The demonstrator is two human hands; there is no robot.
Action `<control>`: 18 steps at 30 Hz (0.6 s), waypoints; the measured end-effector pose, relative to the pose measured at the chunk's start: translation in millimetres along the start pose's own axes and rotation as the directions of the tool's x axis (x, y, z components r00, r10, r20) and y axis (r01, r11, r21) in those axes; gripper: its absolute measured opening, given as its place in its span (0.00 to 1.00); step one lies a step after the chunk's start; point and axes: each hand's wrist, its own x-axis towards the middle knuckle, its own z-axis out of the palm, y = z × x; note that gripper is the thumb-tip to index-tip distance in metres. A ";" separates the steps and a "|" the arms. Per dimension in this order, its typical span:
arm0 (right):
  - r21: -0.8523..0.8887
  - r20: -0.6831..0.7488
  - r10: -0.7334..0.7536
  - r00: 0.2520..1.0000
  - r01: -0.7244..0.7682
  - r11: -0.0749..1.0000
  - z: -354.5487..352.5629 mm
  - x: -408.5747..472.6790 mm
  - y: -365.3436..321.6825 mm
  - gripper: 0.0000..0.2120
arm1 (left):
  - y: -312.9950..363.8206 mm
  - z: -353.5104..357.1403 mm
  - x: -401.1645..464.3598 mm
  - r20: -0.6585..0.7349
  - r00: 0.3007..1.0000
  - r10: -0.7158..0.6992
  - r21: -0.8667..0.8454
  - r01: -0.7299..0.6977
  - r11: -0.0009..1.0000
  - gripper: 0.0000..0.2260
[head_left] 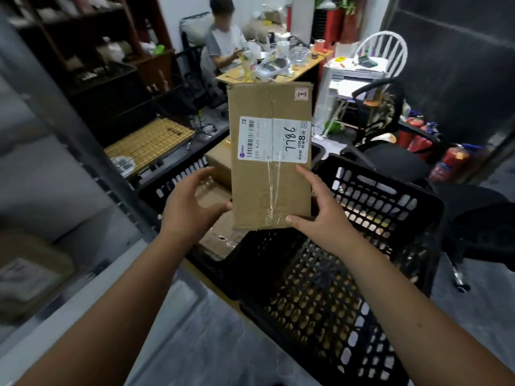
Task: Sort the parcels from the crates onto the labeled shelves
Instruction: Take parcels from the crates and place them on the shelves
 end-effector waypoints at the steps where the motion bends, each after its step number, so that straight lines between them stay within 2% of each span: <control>1: -0.010 0.017 -0.023 1.000 0.023 1.000 5.8 3.5 -5.9 0.45 | -4.2 -10.8 -2.5 -0.018 1.000 -0.013 0.016 0.014 1.000 0.39; 4: -0.013 0.073 -0.091 0.993 0.093 0.996 25.6 11.9 -22.6 0.45 | -11.9 -41.7 -14.0 -0.073 0.997 -0.031 0.043 0.035 0.998 0.42; 9: 0.018 0.181 -0.167 0.969 0.166 0.986 80.1 5.8 -51.0 0.45 | -37.9 -96.0 -65.2 -0.184 0.976 -0.119 0.045 0.129 0.991 0.41; 12: 0.087 0.245 -0.198 0.949 0.182 0.979 118.9 -16.2 -72.2 0.46 | -57.4 -133.2 -112.0 -0.253 0.953 -0.166 0.070 0.190 0.979 0.40; 15: 0.101 0.327 -0.272 0.905 0.252 0.962 157.6 -47.8 -96.8 0.45 | -74.0 -173.2 -166.6 -0.324 0.922 -0.211 0.129 0.263 0.956 0.42; 18: 0.092 0.390 -0.294 0.873 0.281 0.955 199.2 -86.5 -128.8 0.46 | -88.0 -214.0 -231.9 -0.407 0.878 -0.251 0.111 0.321 0.941 0.42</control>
